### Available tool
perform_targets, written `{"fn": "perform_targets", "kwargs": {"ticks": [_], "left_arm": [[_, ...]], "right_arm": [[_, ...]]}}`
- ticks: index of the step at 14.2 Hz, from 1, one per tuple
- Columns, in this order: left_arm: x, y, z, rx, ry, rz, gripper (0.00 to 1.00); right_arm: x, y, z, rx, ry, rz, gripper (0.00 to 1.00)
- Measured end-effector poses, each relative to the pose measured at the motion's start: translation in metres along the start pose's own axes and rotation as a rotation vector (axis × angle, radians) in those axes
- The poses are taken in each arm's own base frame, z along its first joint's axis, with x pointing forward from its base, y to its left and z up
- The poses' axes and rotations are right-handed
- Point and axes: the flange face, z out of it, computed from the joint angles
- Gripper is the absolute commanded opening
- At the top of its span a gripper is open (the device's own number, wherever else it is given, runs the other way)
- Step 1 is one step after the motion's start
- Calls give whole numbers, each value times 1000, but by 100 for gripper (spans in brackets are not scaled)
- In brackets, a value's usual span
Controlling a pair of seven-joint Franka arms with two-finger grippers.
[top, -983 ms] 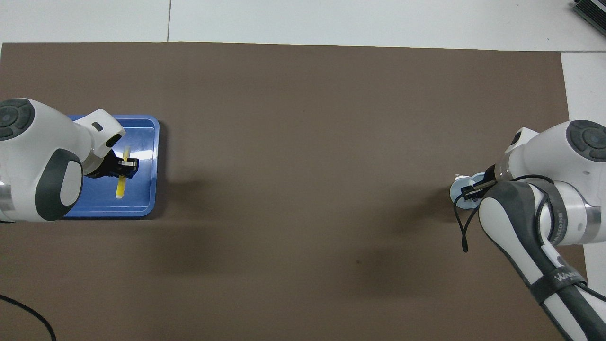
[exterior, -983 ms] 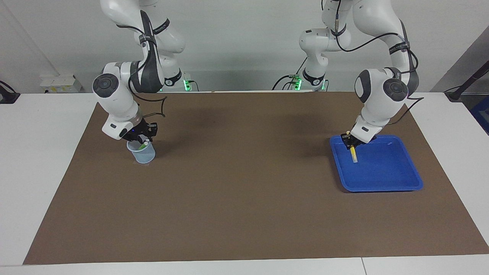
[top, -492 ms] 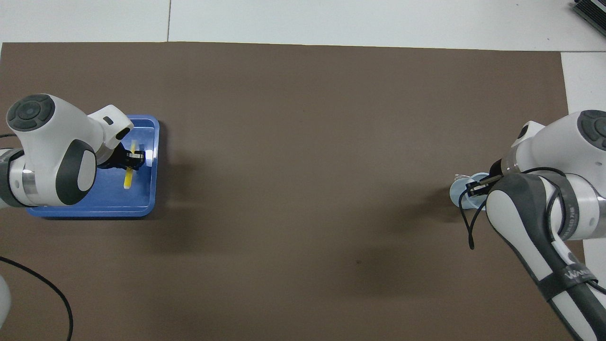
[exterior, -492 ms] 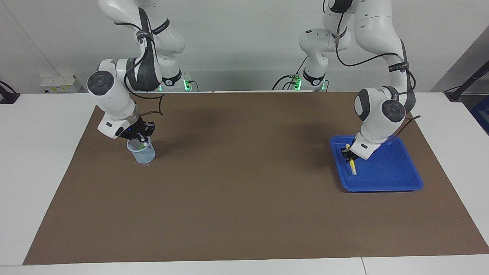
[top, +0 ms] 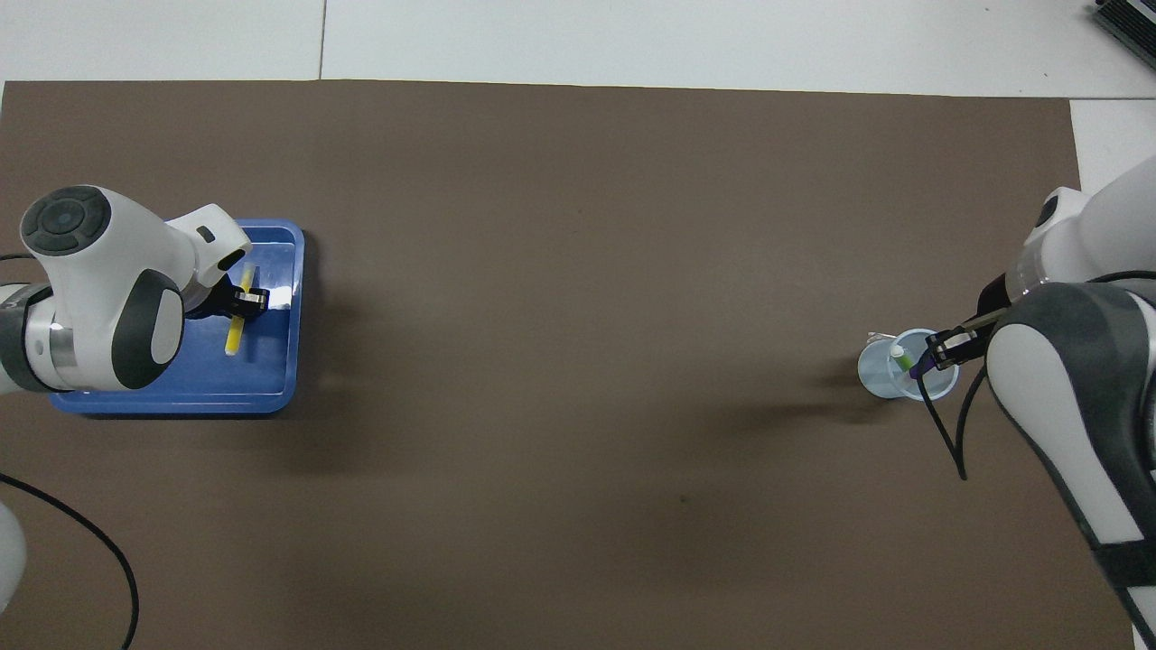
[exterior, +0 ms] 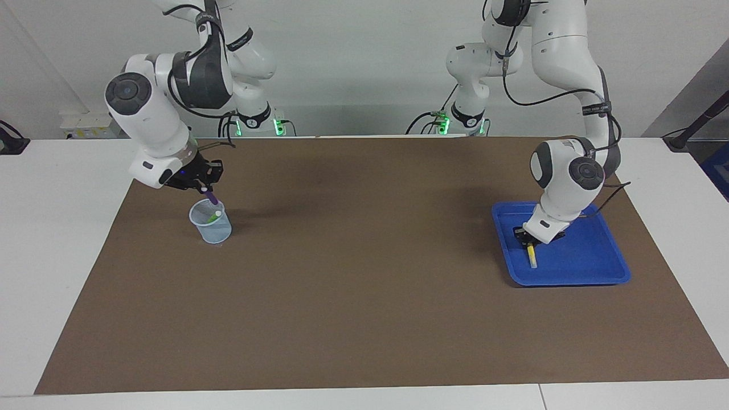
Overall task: Right arm passes pens to left for tray arrangement
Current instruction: 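Grasp the purple pen in the cup with the right gripper and lift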
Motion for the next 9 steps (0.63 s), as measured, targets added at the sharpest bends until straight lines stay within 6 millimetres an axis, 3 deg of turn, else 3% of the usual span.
{"fn": "perform_targets", "kwargs": {"ticks": [1, 3, 4, 5, 6, 9], "left_arm": [[0, 1, 0, 1, 2, 5, 45], [1, 3, 0, 0, 8, 10, 60], [1, 4, 0, 0, 9, 12, 61], [1, 5, 1, -1, 8, 14, 68], [1, 6, 2, -5, 7, 11, 84], [5, 6, -7, -98, -9, -69, 100]], "right_arm": [[-4, -9, -17, -3, -10, -12, 0], [-9, -30, -44, -3, -3, -43, 0], [-10, -43, -52, 24, 15, -59, 0], [-10, -54, -58, 72, 36, -61, 0], [-9, -63, -61, 131, 55, -38, 0], [3, -83, -70, 298, 139, 99, 0]]}}
